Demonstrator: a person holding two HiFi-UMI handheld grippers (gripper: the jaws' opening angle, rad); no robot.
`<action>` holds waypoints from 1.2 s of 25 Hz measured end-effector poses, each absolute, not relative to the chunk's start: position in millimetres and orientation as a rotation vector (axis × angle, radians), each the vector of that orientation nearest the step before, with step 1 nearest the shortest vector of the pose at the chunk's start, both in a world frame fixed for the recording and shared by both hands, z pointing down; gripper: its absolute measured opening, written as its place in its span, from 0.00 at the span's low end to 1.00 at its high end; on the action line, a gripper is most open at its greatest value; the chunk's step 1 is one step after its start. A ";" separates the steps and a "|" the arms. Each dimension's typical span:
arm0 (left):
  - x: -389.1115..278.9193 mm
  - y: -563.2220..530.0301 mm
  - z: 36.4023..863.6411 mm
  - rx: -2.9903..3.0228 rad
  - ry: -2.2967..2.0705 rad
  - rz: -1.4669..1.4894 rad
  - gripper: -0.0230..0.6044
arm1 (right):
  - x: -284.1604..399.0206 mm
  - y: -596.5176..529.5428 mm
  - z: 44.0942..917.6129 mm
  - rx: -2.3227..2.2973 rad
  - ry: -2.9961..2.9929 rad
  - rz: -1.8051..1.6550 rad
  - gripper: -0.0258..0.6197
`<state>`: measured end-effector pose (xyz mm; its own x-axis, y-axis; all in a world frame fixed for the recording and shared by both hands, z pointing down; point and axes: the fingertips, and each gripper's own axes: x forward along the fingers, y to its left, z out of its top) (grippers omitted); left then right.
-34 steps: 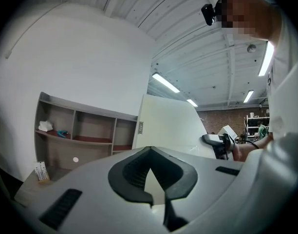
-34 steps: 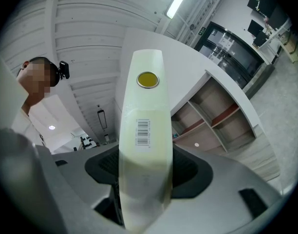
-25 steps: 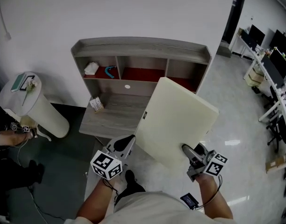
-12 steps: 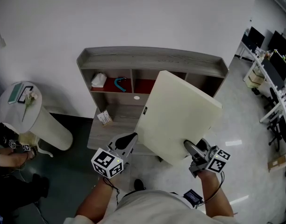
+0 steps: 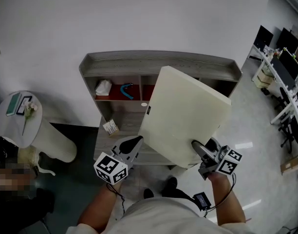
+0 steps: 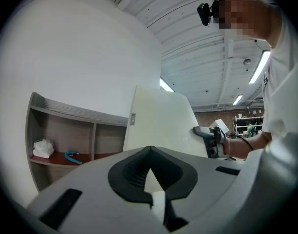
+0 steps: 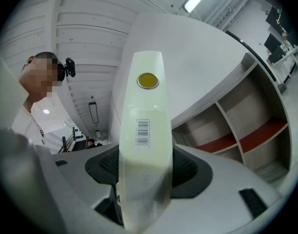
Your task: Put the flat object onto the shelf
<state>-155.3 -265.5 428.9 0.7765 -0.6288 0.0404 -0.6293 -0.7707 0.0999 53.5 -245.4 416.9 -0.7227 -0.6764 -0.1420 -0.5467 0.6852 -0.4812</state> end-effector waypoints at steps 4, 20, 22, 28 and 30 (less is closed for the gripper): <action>-154.1 -280.0 426.4 2.856 -1.033 0.011 0.06 | 54.8 -264.4 405.8 -0.939 2.615 -0.560 0.48; -126.2 -371.2 363.0 2.940 -1.200 -0.006 0.06 | 79.0 -384.4 323.1 -0.749 2.750 -0.346 0.48; -123.3 -377.8 359.3 2.952 -1.218 -0.012 0.06 | 81.9 -394.8 315.2 -0.725 2.762 -0.300 0.48; -110.4 -413.6 333.6 2.970 -1.276 -0.007 0.06 | 94.0 -446.3 274.6 -0.673 2.808 -0.194 0.48; -106.6 -421.9 329.1 2.977 -1.300 -0.002 0.06 | 96.1 -459.4 263.1 -0.650 2.823 -0.155 0.48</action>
